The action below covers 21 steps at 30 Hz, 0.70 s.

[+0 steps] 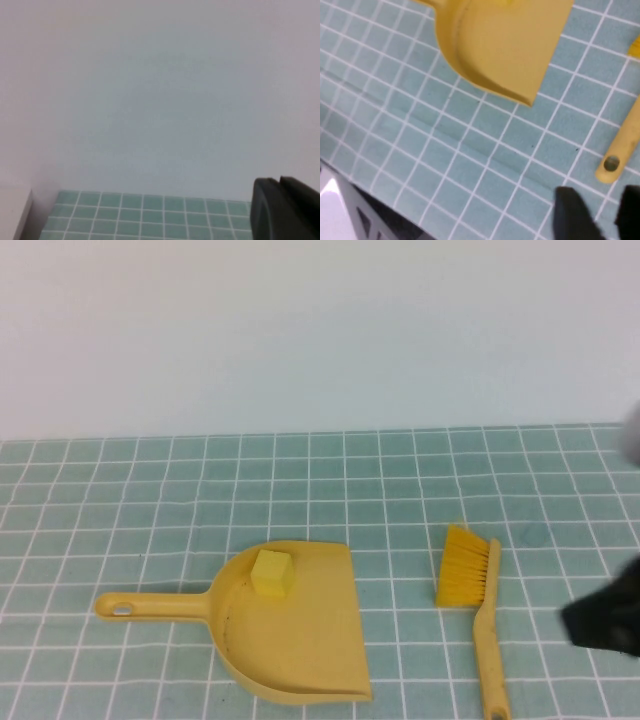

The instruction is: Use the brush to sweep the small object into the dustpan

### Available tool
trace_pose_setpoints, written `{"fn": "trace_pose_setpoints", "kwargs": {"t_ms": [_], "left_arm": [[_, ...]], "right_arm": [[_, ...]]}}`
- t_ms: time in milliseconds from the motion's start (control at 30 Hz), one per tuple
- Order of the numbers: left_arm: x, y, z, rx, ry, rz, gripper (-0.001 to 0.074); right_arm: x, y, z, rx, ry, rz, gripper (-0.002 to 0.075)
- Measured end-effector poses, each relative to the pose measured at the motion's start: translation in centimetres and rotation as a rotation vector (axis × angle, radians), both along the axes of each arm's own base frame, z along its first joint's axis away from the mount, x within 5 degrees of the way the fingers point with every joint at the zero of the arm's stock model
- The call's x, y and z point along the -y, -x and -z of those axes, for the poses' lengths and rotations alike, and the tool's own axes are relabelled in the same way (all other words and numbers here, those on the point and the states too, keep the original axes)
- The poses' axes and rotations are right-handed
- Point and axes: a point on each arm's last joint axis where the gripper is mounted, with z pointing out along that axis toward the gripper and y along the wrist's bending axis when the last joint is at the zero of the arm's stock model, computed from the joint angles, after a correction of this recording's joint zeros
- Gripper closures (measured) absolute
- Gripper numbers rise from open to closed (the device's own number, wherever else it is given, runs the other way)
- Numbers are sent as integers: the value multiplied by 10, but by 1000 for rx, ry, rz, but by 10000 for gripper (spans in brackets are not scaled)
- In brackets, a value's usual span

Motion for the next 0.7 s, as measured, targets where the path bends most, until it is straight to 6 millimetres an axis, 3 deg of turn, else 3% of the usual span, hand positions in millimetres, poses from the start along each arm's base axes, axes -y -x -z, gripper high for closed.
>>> {"fn": "trace_pose_setpoints", "kwargs": {"t_ms": [67, 167, 300, 433, 500, 700], "left_arm": [[-3, -10, 29, 16, 10, -23, 736], [-8, -25, 78, 53, 44, -62, 736], [-13, -35, 141, 69, 109, -112, 736], [-15, -33, 188, 30, 120, -135, 736], [-15, -30, 202, 23, 120, -139, 736], [-13, -24, 204, 31, 96, -119, 737]], "right_arm": [[12, 19, -14, 42, -30, -5, 600], [26, 42, -31, 119, -81, -6, 688], [39, 68, -45, 180, -151, -17, 719], [43, 85, -53, 183, -238, -49, 725], [44, 88, -54, 232, -218, -99, 726], [55, 86, -42, 377, 28, -249, 727]]}}
